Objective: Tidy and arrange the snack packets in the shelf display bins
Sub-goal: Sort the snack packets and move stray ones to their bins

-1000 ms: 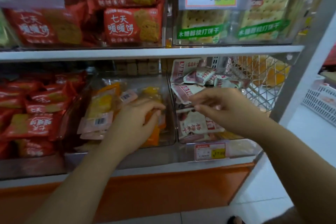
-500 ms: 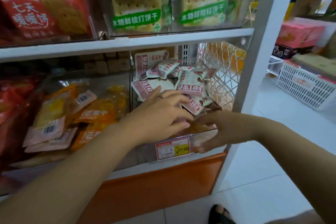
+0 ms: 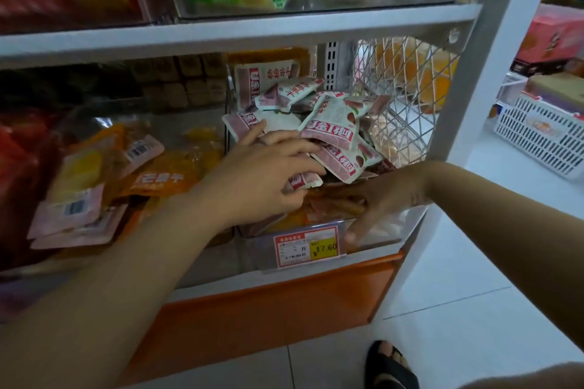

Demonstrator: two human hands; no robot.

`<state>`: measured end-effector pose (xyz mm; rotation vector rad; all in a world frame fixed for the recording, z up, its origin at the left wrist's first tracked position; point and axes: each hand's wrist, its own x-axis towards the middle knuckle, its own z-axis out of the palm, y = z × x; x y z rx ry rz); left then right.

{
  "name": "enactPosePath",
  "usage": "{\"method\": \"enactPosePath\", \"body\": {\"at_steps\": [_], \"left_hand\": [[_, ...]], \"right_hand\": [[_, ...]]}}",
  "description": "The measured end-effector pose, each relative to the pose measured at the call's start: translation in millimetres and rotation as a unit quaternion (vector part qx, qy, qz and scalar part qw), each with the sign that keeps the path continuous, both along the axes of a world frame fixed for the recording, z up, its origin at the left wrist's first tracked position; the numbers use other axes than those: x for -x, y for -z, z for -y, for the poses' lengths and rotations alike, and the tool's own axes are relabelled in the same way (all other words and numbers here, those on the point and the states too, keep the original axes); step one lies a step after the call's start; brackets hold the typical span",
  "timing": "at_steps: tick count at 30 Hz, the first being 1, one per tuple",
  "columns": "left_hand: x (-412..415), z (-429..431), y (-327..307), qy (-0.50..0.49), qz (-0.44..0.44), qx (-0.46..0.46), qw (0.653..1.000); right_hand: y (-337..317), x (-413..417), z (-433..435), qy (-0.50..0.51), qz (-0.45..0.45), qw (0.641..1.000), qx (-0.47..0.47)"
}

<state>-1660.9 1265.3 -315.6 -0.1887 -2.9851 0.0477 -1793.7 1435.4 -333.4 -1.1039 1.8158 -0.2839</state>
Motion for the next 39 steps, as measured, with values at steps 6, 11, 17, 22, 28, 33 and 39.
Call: {"method": "enactPosePath", "body": {"at_steps": [6,11,17,22,28,33,39], "left_hand": [[-2,0,2,0.0,-0.017,0.008,1.0],[-4,0,2,0.001,-0.03,0.012,0.999],[-8,-2,4,0.001,-0.049,0.004,0.999],[-21,-7,10,0.006,-0.062,-0.01,0.998],[-51,-20,12,-0.006,-0.071,-0.15,0.986],[-69,-28,5,0.005,-0.191,-0.404,0.894],[-96,9,-6,-0.034,-0.348,-0.318,0.881]], "right_hand": [[-1,-1,-4,0.015,0.042,0.999,0.019],[-8,-5,-15,0.039,0.0,0.995,0.087],[-21,-9,-29,0.056,-0.113,0.977,0.171],[-20,-27,-28,0.086,-0.241,0.943,0.213],[-46,-62,-34,0.075,-0.399,0.854,0.325],[-61,-97,-20,0.07,-0.43,0.772,0.463],[-60,-117,28,0.121,-0.339,0.781,0.51]]}}
